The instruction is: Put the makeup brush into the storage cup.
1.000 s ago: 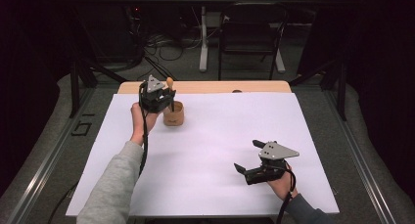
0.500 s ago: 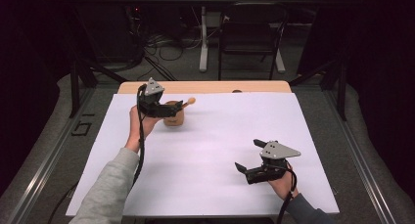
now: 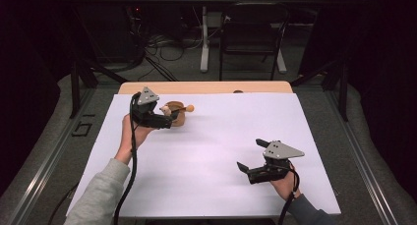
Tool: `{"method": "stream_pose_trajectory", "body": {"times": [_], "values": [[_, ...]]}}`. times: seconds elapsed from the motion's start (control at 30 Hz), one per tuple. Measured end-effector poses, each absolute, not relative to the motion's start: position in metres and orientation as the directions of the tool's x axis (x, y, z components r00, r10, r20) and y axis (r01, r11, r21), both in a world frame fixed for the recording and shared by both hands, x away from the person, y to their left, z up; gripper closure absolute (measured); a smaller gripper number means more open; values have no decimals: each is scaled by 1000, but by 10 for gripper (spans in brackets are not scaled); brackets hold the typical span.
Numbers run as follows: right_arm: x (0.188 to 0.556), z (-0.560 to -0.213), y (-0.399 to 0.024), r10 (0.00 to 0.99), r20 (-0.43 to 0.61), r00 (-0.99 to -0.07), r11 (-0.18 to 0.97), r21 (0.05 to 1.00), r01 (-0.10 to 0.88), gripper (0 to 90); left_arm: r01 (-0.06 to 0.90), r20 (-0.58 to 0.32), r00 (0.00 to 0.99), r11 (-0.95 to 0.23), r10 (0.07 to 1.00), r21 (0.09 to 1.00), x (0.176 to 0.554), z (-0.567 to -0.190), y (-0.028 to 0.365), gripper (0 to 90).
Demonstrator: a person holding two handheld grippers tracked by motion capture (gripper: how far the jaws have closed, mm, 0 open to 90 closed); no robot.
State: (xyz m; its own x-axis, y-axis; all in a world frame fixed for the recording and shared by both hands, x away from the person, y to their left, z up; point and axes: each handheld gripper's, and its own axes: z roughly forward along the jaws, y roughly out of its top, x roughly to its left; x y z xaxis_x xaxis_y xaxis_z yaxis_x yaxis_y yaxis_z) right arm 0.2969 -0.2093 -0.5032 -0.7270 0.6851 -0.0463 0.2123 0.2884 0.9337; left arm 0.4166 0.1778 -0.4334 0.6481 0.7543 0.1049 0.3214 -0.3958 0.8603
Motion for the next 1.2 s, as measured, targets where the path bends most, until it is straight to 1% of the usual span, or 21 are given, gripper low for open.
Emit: {"method": "stream_pose_trajectory", "body": {"times": [0.17, 0.57, 0.67, 0.9, 1.0, 1.2], "values": [[297, -503, -210, 688, -45, -724, 282, 936, 210, 1, 322, 100, 653, -394, 751, 861, 408, -434, 181, 24], [296, -499, -214, 694, -48, -718, 279, 938, 207, 0, 317, 91, 668, -393, 739, 863, 384, -438, 185, 9], [295, -497, -214, 695, -52, -717, 278, 939, 202, 0, 336, 77, 664, -388, 744, 858, 378, -439, 186, 8], [294, -495, -216, 694, -47, -718, 263, 946, 192, 0, 320, 88, 662, -387, 744, 865, 361, -443, 186, 5], [293, -494, -218, 690, -48, -722, 258, 948, 185, 0, 310, 106, 659, -398, 745, 864, 354, -447, 186, 5], [291, -493, -222, 695, -47, -717, 244, 954, 175, 0, 302, 103, 665, -393, 740, 868, 340, -454, 186, 4]]}}
